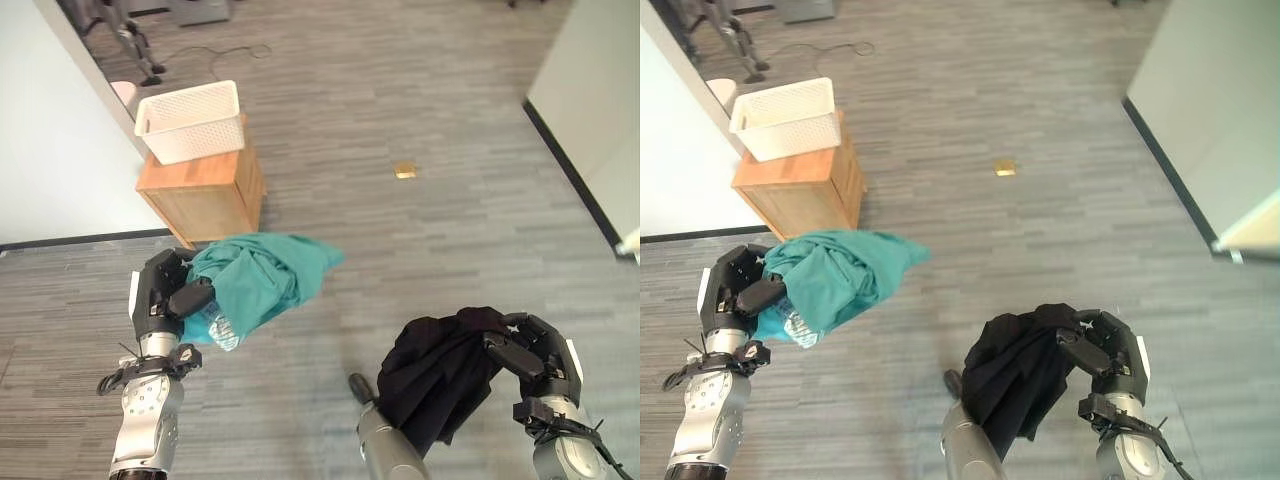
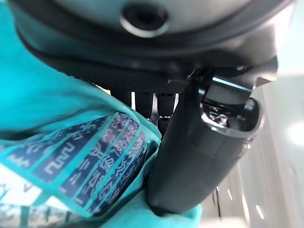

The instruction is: Pick up bed clothes into laundry basket.

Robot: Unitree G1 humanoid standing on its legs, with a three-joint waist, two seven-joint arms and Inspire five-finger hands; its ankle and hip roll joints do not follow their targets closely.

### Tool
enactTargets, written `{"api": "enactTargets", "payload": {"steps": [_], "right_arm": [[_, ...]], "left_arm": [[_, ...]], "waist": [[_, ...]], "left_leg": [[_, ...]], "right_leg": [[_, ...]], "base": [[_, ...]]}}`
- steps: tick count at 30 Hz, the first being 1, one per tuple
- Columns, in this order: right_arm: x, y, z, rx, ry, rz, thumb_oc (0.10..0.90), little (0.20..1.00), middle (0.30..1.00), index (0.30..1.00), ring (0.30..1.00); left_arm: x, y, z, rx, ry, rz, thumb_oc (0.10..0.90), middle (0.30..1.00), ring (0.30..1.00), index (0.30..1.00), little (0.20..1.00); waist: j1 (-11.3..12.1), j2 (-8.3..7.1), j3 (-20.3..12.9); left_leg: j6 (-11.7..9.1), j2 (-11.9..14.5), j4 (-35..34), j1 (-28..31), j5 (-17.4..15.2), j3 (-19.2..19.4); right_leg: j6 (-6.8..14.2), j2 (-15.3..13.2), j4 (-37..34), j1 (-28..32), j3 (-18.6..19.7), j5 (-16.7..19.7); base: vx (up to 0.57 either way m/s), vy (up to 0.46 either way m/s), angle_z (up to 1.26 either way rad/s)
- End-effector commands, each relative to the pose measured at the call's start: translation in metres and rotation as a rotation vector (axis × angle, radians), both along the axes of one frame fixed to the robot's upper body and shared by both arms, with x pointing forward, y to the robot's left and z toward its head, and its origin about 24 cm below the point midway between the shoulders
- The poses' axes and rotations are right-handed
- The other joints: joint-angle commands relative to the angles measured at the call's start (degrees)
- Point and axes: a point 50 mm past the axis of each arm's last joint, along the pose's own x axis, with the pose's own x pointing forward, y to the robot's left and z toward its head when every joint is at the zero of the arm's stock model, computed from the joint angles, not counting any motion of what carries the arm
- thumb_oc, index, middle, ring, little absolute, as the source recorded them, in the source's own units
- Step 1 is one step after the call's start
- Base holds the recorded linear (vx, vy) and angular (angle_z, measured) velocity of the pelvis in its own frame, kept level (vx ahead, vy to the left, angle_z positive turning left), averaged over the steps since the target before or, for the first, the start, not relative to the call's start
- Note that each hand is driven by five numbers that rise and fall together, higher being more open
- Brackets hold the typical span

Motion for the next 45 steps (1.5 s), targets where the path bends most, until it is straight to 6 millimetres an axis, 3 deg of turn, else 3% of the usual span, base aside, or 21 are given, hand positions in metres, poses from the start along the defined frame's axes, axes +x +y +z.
{"api": "enactTargets", "payload": {"steps": [1, 4, 5, 6, 7, 8, 9, 10, 13, 15, 19, 23, 24, 27, 29, 31, 34, 38, 39, 40, 45], "right_arm": [[0.002, -0.025, 0.067, -0.143, -0.317, -0.034, 0.400, 0.300, 0.300, 0.300, 0.300], [0.003, -0.027, 0.067, -0.148, -0.310, -0.035, 0.400, 0.300, 0.300, 0.300, 0.300], [0.005, -0.032, 0.072, -0.126, -0.340, -0.059, 0.400, 0.300, 0.300, 0.300, 0.300], [0.004, -0.033, 0.075, -0.111, -0.361, -0.041, 0.400, 0.300, 0.300, 0.300, 0.300], [0.005, -0.039, 0.086, -0.166, -0.380, -0.045, 0.400, 0.300, 0.300, 0.300, 0.300], [0.009, -0.041, 0.092, -0.191, -0.394, -0.059, 0.400, 0.300, 0.300, 0.300, 0.300], [0.009, -0.046, 0.091, -0.161, -0.401, -0.097, 0.400, 0.300, 0.300, 0.300, 0.300], [0.009, -0.046, 0.091, -0.160, -0.402, -0.098, 0.400, 0.300, 0.300, 0.300, 0.300], [0.011, -0.048, 0.091, -0.155, -0.391, -0.106, 0.400, 0.300, 0.300, 0.300, 0.300], [0.011, -0.048, 0.092, -0.156, -0.390, -0.105, 0.400, 0.300, 0.300, 0.300, 0.300], [0.014, -0.048, 0.097, -0.186, -0.401, -0.102, 0.400, 0.300, 0.300, 0.300, 0.300], [0.018, -0.044, 0.091, -0.225, -0.337, -0.062, 0.400, 0.300, 0.300, 0.300, 0.300], [0.021, -0.037, 0.092, -0.213, -0.352, -0.016, 0.400, 0.300, 0.300, 0.300, 0.300], [0.023, -0.035, 0.090, -0.214, -0.344, -0.004, 0.400, 0.300, 0.300, 0.300, 0.300], [0.023, -0.033, 0.086, -0.201, -0.337, -0.002, 0.400, 0.300, 0.300, 0.300, 0.300], [0.022, -0.033, 0.083, -0.206, -0.319, -0.003, 0.400, 0.300, 0.300, 0.300, 0.300], [0.011, -0.046, 0.084, -0.241, -0.308, -0.063, 0.400, 0.300, 0.300, 0.300, 0.300], [0.007, -0.040, 0.079, -0.194, -0.308, -0.033, 0.400, 0.300, 0.300, 0.300, 0.300], [0.007, -0.042, 0.082, -0.218, -0.305, -0.035, 0.400, 0.300, 0.300, 0.300, 0.300], [0.006, -0.037, 0.057, -0.027, -0.327, -0.148, 0.400, 0.300, 0.300, 0.300, 0.300], [0.009, -0.037, 0.062, -0.040, -0.340, -0.140, 0.400, 0.300, 0.300, 0.300, 0.300]], "left_arm": [[0.012, 0.013, 0.074, 0.137, -0.337, -0.008, 0.400, 0.300, 0.300, 0.300, 0.300], [0.011, 0.013, 0.069, 0.129, -0.312, -0.006, 0.400, 0.300, 0.300, 0.300, 0.300], [0.008, 0.008, 0.059, 0.062, -0.295, -0.009, 0.400, 0.300, 0.300, 0.300, 0.300], [0.007, 0.007, 0.054, 0.024, -0.280, -0.003, 0.400, 0.300, 0.300, 0.300, 0.300], [0.005, 0.008, 0.050, 0.010, -0.267, -0.010, 0.400, 0.300, 0.300, 0.300, 0.300], [0.004, 0.010, 0.049, 0.015, -0.253, -0.010, 0.400, 0.300, 0.300, 0.300, 0.300], [0.001, 0.012, 0.046, 0.010, -0.238, -0.001, 0.400, 0.300, 0.300, 0.300, 0.300], [0.001, 0.012, 0.046, 0.010, -0.238, -0.002, 0.400, 0.300, 0.300, 0.300, 0.300], [0.000, 0.008, 0.042, -0.019, -0.230, 0.004, 0.400, 0.300, 0.300, 0.300, 0.300], [0.000, 0.007, 0.040, -0.035, -0.231, 0.008, 0.400, 0.300, 0.300, 0.300, 0.300], [0.002, 0.005, 0.042, -0.026, -0.247, 0.000, 0.400, 0.300, 0.300, 0.300, 0.300], [0.008, 0.000, 0.038, -0.013, -0.222, -0.003, 0.400, 0.300, 0.300, 0.300, 0.300], [0.012, 0.001, 0.047, 0.011, -0.250, -0.007, 0.400, 0.300, 0.300, 0.300, 0.300], [0.016, 0.005, 0.057, 0.044, -0.279, -0.009, 0.400, 0.300, 0.300, 0.300, 0.300], [0.016, 0.007, 0.062, 0.089, -0.285, -0.016, 0.400, 0.300, 0.300, 0.300, 0.300], [0.018, 0.008, 0.067, 0.110, -0.298, -0.026, 0.400, 0.300, 0.300, 0.300, 0.300], [0.020, 0.007, 0.072, 0.139, -0.319, -0.031, 0.400, 0.300, 0.300, 0.300, 0.300], [0.016, 0.001, 0.059, 0.078, -0.283, -0.044, 0.400, 0.300, 0.300, 0.300, 0.300], [0.015, 0.002, 0.059, 0.073, -0.285, -0.042, 0.400, 0.300, 0.300, 0.300, 0.300], [0.032, -0.007, 0.070, 0.270, -0.211, -0.236, 0.400, 0.300, 0.300, 0.300, 0.300], [0.030, -0.005, 0.070, 0.268, -0.210, -0.220, 0.400, 0.300, 0.300, 0.300, 0.300]], "waist": [[-3.02, -3.42, -2.68], [-3.01, -3.00, -3.35], [-3.72, -2.51, -3.21], [-2.93, -3.51, -2.81], [-1.41, -5.81, -0.86], [-0.98, -6.56, -0.28], [0.71, -8.23, 0.77], [0.79, -8.13, 0.83], [2.61, -9.15, 1.43], [3.20, -8.55, 1.88], [4.00, -6.19, 1.92], [4.38, -4.15, 0.83], [3.00, -3.41, 1.26], [1.70, -3.06, 2.37], [1.10, -2.58, 2.46], [0.93, -2.37, 2.33], [-0.53, -3.04, 1.10], [-0.30, -2.90, -0.42], [-0.07, -2.86, -0.47], [0.40, -3.50, -2.36], [0.70, -3.51, -2.22]], "left_leg": [[-0.12, 3.07, -0.01, 3.93, 3.59, 2.96], [-0.92, 5.52, 3.34, 3.58, 5.30, 1.72], [-1.65, 10.08, 11.09, 0.89, 17.19, 2.70], [-0.66, 11.35, 21.91, -4.60, 22.67, 3.10], [2.84, 9.64, 32.83, -14.08, 22.69, 2.61], [3.63, 11.05, 37.95, -16.07, 22.27, 3.82], [2.41, 11.26, 44.94, -19.85, 21.90, 6.18], [2.37, 11.39, 45.38, -20.11, 21.73, 6.09], [1.12, 2.48, 51.34, -28.70, 17.13, 6.20], [1.04, 0.22, 43.45, -31.12, 14.08, 7.68], [1.15, -0.24, 10.41, -26.81, 13.91, 10.32], [2.93, -1.92, 1.90, -20.30, 13.38, 10.35], [3.81, -1.72, -1.61, -16.21, 12.32, 11.12], [3.76, -1.16, -3.90, -14.12, 13.08, 11.17], [3.53, -0.66, -4.94, -13.22, 12.85, 10.61], [3.25, -0.92, -6.14, -12.34, 12.62, 10.54], [3.38, -2.87, -7.26, -11.22, 10.97, 9.23], [3.09, -3.12, -8.50, -11.04, 11.94, 9.78], [3.10, -3.11, -8.94, -11.16, 12.19, 10.00], [-0.15, 3.61, -5.54, -13.87, 13.41, 13.35], [0.05, 3.33, -6.01, -13.47, 13.49, 13.17]], "right_leg": [[7.68, -4.81, -14.89, 2.26, 1.82, 0.61], [6.64, -4.84, -11.76, 2.92, 0.66, -0.59], [4.70, -2.72, -7.15, 3.81, 0.98, -0.21], [2.91, -3.12, -5.10, 5.42, 0.80, -1.29], [-0.06, -3.34, -5.03, 8.92, 1.98, -1.88], [-1.40, -2.19, -4.08, 9.93, 2.59, -3.00], [-3.63, -1.84, -3.73, 12.44, 2.84, -4.00], [-3.61, -1.68, -3.60, 12.32, 2.84, -4.03], [-4.27, -2.68, -5.80, 15.30, 3.98, -3.72], [-3.92, -2.24, -5.56, 17.19, 4.03, -5.07], [-2.80, -0.42, -4.35, 18.44, 4.15, -8.70], [-0.42, -1.70, 2.05, 17.78, 1.57, -10.29], [2.33, -1.38, 10.73, 13.56, 1.58, -5.88], [3.29, 1.28, 17.92, 9.32, 3.31, -4.44], [2.50, 0.66, 16.98, 7.57, 4.71, -5.64], [2.25, -0.02, 11.66, 6.44, 5.49, -6.69], [3.28, 0.00, -6.88, 9.23, 7.98, -6.08], [2.91, -1.57, -9.48, 13.05, 7.82, -3.97], [2.73, -1.98, -10.97, 13.30, 7.16, -3.57], [0.90, -7.60, -11.20, 21.08, -9.08, -9.89], [1.01, -7.84, -11.62, 21.60, -9.18, -9.82]], "base": [[0.35, -0.412, 0.78], [0.32, -0.386, 0.73], [0.37, -0.622, 0.81], [0.52, -0.962, 0.71], [0.36, -0.801, 0.71], [0.42, -0.899, 0.72], [0.26, -0.545, 0.46], [0.24, -0.403, 0.25], [0.21, -0.175, -0.08], [0.34, -0.154, 0.12], [0.38, 0.011, 0.16], [0.36, 0.040, -0.59], [0.31, 0.011, -0.17], [0.24, -0.008, -0.02], [0.28, -0.058, -0.23], [0.23, -0.070, -0.10], [0.24, -0.035, -0.09], [0.16, -0.094, 0.50], [0.06, -0.033, -0.06], [0.04, 0.028, 0.22], [0.00, 0.016, 0.42]]}}
